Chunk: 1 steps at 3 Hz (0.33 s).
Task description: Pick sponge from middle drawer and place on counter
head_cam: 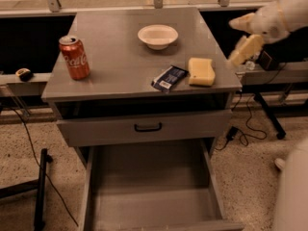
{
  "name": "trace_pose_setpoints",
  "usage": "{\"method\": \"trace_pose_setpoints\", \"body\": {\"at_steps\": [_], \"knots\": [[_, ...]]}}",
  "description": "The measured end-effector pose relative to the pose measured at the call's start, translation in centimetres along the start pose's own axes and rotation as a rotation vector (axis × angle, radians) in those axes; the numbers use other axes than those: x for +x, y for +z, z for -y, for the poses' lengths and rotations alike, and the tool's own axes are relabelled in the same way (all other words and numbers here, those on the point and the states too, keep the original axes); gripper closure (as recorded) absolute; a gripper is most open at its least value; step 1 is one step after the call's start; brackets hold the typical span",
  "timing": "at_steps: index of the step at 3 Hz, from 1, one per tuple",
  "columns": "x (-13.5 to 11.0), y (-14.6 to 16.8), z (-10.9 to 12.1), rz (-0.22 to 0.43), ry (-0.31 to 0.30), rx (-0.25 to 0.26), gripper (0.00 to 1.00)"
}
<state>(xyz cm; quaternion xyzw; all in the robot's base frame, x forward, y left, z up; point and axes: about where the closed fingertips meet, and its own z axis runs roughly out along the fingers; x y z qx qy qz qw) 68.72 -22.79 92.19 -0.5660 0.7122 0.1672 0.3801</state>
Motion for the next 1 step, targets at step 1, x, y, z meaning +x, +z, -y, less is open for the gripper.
{"method": "trace_pose_setpoints", "body": {"at_steps": [1], "knots": [[0.58,0.04,-0.07,-0.002,0.008,0.002,0.00]]}}
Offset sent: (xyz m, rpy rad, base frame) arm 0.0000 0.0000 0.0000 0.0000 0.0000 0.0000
